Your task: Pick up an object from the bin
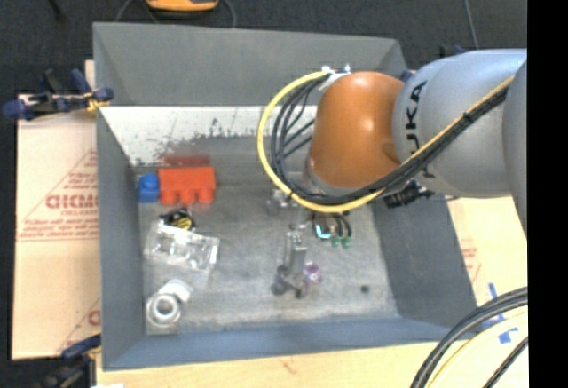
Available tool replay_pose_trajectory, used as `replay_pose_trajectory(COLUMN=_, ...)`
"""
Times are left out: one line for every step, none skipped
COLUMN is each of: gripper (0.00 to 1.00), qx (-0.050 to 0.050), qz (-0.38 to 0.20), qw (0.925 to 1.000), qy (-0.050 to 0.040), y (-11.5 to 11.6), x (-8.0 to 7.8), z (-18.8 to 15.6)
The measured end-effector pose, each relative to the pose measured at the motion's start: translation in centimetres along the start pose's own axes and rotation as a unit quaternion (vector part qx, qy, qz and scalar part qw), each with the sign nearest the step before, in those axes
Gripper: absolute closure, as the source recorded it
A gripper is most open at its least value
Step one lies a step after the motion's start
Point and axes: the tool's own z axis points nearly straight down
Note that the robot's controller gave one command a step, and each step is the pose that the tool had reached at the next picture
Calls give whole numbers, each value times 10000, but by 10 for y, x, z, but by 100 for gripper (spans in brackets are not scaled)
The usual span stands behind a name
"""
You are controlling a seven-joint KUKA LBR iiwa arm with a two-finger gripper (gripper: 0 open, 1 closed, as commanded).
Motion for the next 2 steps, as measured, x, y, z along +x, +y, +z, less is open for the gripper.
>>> replay_pose_trajectory(gripper=0, qx=-1, qz=-963, qw=9954, qy=-17, y=96, x=6, z=91)
replay_pose_trajectory(gripper=0, qx=-22, qz=1206, qw=9927, qy=-58, y=158, x=8, z=57)
